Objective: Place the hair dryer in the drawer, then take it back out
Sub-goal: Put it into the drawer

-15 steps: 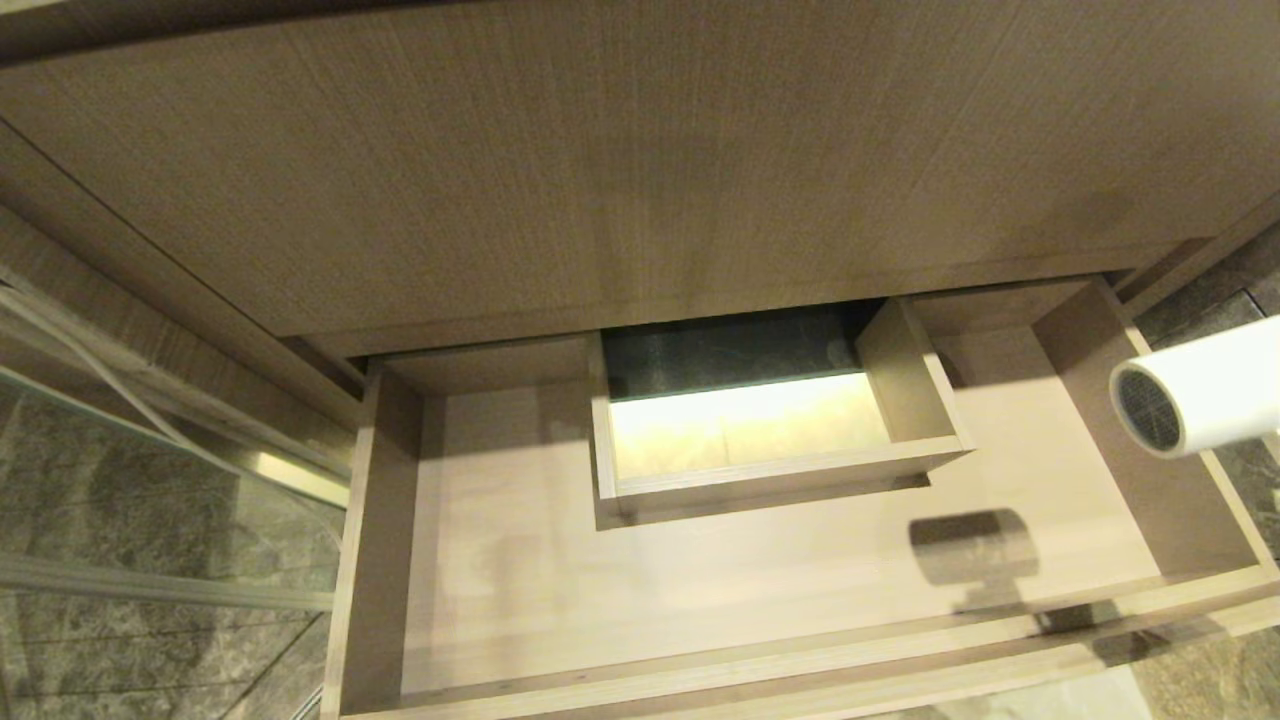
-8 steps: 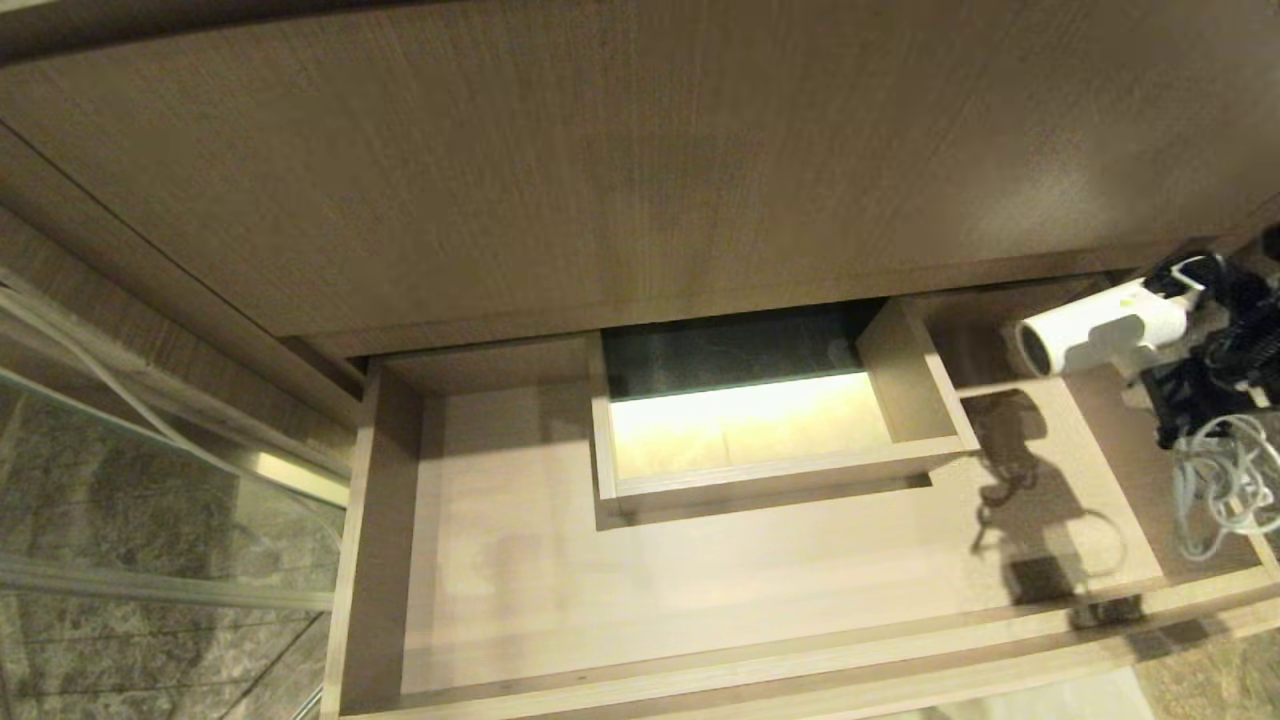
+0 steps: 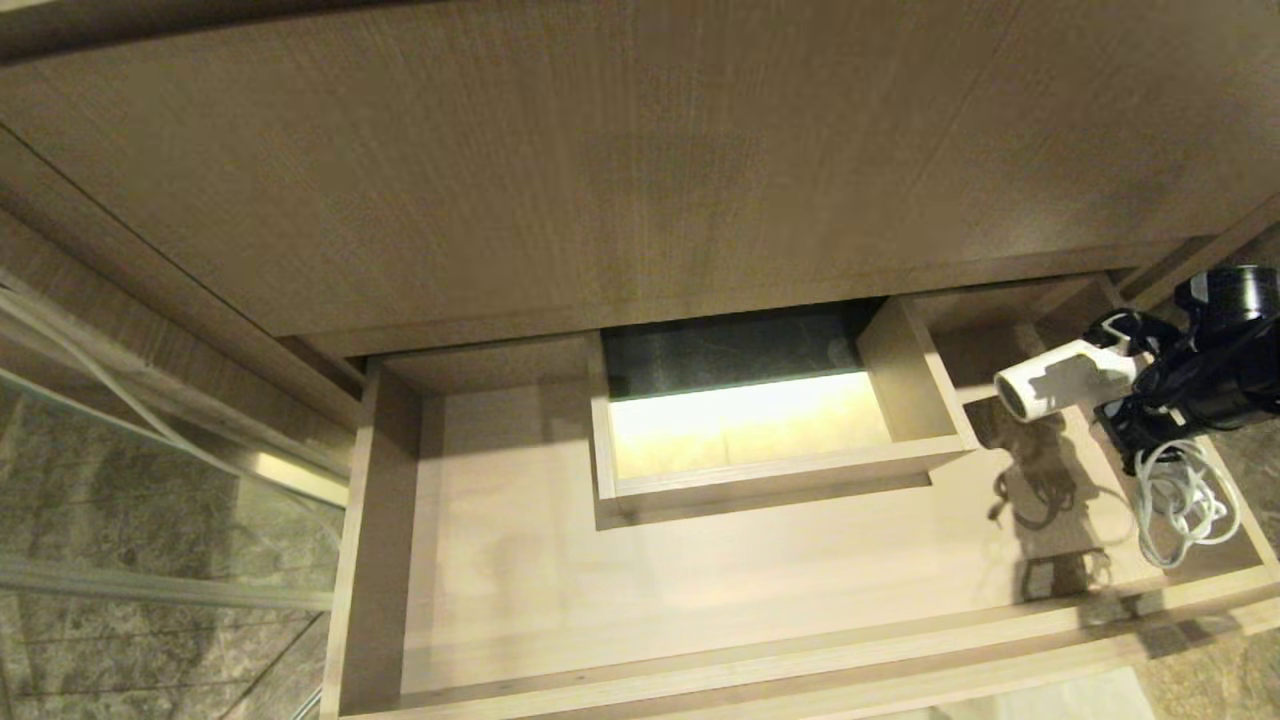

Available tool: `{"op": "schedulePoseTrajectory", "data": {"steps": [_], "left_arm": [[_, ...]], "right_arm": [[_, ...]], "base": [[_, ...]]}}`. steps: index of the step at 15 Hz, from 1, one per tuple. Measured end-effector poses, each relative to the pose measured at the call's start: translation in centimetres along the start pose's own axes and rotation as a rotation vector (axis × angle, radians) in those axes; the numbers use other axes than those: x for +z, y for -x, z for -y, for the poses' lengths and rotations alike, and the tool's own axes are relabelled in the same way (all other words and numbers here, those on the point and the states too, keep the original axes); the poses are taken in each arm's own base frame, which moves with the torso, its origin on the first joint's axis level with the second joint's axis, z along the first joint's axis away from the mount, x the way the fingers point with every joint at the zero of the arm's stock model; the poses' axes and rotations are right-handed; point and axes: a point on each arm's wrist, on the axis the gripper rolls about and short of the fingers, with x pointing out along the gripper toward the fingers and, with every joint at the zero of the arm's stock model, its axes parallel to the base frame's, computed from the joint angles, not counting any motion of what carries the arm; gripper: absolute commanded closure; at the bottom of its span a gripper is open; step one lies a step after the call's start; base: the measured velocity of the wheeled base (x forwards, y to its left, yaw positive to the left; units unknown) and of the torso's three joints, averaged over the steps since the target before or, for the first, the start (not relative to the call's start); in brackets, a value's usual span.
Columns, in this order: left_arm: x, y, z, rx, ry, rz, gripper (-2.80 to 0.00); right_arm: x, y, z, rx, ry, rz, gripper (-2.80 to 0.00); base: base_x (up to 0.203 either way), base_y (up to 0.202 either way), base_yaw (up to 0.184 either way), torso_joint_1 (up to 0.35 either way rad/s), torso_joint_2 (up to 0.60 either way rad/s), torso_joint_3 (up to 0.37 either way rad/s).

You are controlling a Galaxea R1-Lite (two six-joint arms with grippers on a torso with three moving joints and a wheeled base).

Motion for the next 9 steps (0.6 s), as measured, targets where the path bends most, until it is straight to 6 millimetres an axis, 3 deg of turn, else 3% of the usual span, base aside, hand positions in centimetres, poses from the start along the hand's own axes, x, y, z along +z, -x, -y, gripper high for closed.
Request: {"op": "schedulePoseTrajectory", "data": {"steps": [9], "left_arm": [[0.0,0.0,0.0,0.000,0.000,0.000,-2.80]], "right_arm": [[1.3,-1.6,-1.1,0.050,0.078,0.028,0.00]], "base": [[0.000,0.000,0.000,0.000,0.00,0.000]]}}
